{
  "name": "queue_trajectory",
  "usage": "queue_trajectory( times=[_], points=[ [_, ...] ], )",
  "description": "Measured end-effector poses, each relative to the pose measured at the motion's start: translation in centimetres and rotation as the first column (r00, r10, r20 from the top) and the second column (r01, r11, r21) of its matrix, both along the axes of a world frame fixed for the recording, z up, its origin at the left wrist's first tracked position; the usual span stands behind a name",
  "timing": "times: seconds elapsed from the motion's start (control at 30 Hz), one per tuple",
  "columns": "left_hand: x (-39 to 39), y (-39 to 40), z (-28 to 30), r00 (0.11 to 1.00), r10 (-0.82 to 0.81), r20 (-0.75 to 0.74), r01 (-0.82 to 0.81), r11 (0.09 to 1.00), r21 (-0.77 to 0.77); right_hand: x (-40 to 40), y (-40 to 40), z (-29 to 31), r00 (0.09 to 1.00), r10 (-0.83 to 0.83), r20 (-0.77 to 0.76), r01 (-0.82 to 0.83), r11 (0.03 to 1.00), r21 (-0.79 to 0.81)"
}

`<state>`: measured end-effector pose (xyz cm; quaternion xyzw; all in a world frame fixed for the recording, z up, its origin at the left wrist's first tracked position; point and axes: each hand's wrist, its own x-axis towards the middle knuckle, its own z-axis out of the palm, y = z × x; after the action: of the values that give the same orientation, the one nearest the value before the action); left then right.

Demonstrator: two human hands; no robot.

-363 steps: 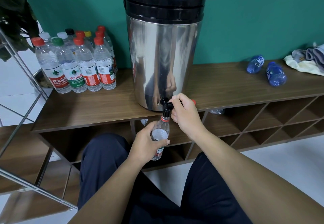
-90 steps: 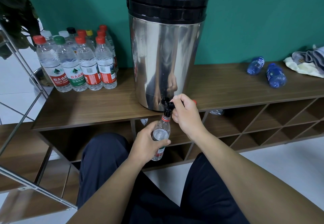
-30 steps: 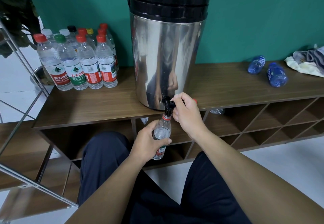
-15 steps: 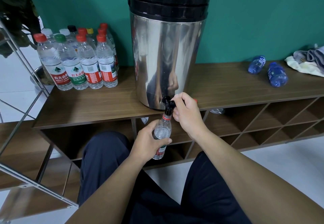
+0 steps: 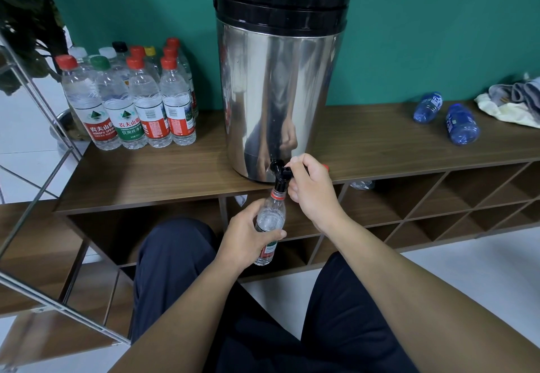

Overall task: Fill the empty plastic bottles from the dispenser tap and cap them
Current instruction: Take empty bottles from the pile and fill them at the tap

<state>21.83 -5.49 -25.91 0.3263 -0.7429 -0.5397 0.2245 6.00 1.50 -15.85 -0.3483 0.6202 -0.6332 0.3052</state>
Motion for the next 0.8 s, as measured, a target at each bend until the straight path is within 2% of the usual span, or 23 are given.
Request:
queue_trajectory(
  times=[0.8],
  points=[
    [0.02, -0.06, -0.01, 1.0, -0.003, 0.028, 0.003, 1.0, -0.007, 0.17, 0.13, 0.4, 1.0, -0.001, -0.005, 0.001, 1.0, 0.002]
  ],
)
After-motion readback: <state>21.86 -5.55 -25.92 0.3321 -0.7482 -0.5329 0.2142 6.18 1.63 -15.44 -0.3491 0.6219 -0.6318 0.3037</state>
